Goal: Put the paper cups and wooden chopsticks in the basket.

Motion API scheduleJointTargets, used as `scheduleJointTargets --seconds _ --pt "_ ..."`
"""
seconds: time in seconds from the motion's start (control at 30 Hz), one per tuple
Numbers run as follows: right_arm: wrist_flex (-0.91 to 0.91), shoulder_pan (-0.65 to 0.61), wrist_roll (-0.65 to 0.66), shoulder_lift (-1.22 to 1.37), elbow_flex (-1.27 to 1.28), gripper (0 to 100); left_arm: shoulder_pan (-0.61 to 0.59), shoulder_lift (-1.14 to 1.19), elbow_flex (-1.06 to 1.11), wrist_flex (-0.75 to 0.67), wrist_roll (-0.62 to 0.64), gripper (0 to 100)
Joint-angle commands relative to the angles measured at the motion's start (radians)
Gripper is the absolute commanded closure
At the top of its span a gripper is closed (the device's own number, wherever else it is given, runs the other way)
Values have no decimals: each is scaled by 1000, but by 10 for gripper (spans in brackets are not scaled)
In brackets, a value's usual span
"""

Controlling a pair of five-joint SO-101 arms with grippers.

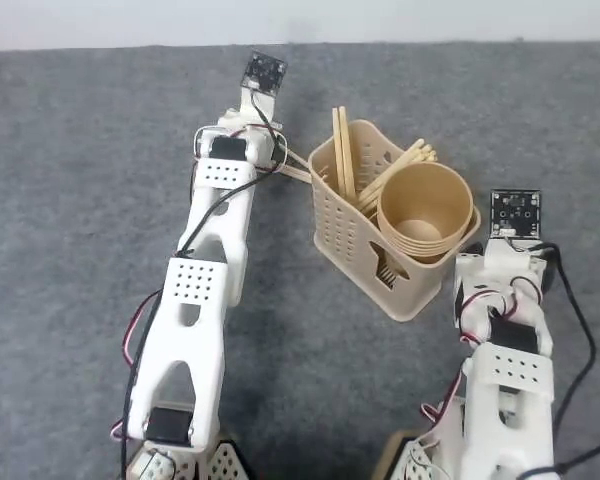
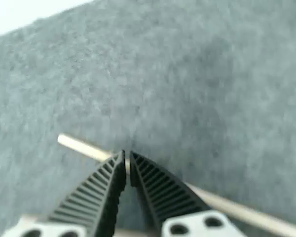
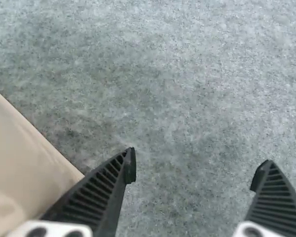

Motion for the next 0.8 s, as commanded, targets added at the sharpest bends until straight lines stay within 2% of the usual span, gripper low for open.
scheduleJointTargets --seconds 0.0,0.23,0.33,0.43,0.53,0.6,0.7,0.77 --pt "-16 -27 17 -4 -3 626 5 -74 -10 141 -54 988" --pt "-16 -27 17 -4 -3 626 0 -150 -45 531 -264 988" --pt "-16 -28 17 -5 -3 626 0 -193 -145 585 -276 988" --pt "-16 -28 17 -5 -3 626 11 -195 -257 439 -104 988" --pt "-16 -28 17 -2 -3 626 18 -147 -298 163 129 988" --pt "-16 -28 17 -2 -3 626 20 -81 -297 -11 241 988" --pt "-16 -28 17 -1 -3 626 23 58 -298 -229 221 987" --pt "-16 -28 17 -4 -3 626 23 133 -303 -285 153 987"
